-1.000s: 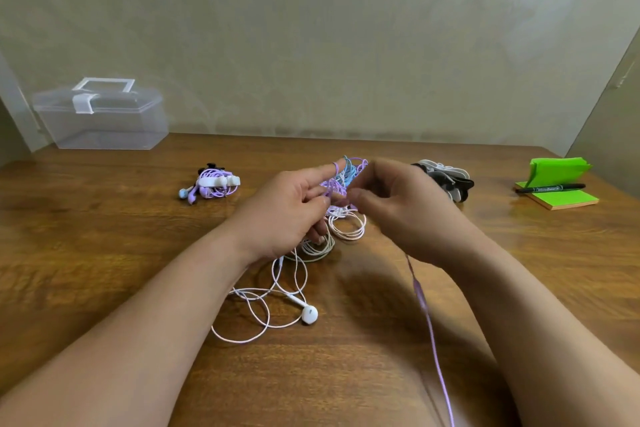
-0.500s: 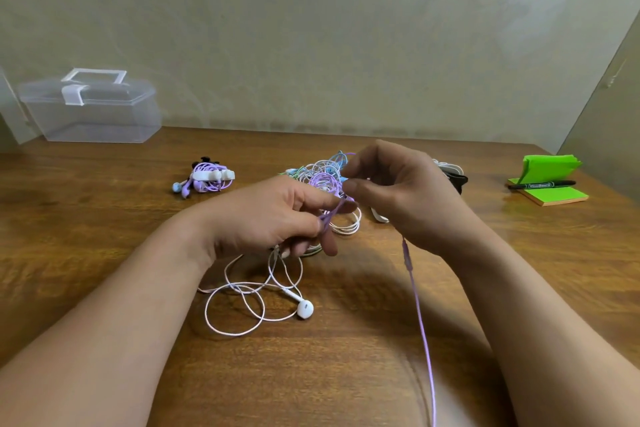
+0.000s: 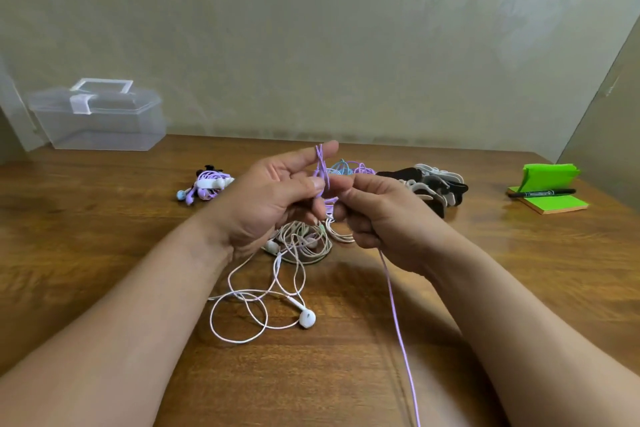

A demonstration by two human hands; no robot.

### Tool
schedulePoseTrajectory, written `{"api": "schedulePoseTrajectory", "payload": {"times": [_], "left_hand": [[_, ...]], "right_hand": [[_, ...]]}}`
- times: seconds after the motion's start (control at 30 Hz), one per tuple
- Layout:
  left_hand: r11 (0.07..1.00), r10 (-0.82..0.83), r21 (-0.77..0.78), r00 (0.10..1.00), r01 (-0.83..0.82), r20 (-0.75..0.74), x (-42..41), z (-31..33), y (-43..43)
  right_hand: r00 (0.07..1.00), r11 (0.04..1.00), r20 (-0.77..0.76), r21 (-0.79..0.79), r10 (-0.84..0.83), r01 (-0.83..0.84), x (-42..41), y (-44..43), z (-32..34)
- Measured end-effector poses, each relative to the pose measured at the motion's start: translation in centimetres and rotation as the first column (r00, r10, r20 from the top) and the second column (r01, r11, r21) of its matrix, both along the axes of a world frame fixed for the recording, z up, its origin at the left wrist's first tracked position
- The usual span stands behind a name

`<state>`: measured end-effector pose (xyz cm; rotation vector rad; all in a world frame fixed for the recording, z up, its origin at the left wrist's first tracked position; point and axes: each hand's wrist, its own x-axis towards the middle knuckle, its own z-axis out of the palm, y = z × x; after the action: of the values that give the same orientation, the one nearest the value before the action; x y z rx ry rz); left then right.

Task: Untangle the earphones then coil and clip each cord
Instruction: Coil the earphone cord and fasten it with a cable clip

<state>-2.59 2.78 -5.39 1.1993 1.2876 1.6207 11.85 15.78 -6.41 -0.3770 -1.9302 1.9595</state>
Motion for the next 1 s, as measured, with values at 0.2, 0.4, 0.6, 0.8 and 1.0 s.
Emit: {"api": "schedulePoseTrajectory", "payload": {"times": [0.2,0.4,0.6,0.8,1.0], "left_hand": [[0.966,0.248,0.03,0.881,-0.258,-0.403,-0.6,-0.6,0.6],[0.94,0.171,-0.053,0.6,-0.337,-0.781,-1.0,-0.8,-0.2],[0.955,-0.12,-0.282,0.746,-0.094,-0.655,-0.2,0.3,-1.0],[0.947,-0.286,-0.247,0.883,0.203,-0.371,-0.2,0.7,-1.7],[0.938,-0.339,-0.126,0.93,0.323,-0.142,-0.3,0.3,-1.4]], "right_hand": [[0.988,0.992,0.133,0.078,0.084,-0.095,0.2,-0.5,-0.2],[0.984,0.892,0.104,0.445,-0.144,0.084,1.1,0.3,0.4],[0.985,0.814,-0.073,0.554,-0.158,0.172,2.3,1.6,1.1],[0.99,0.976,-0.141,0.219,0.023,0.008,2.4,1.9,1.6],[0.981,0.981,-0.155,-0.141,0.113,-0.135,1.4,1.5,0.7]]}}
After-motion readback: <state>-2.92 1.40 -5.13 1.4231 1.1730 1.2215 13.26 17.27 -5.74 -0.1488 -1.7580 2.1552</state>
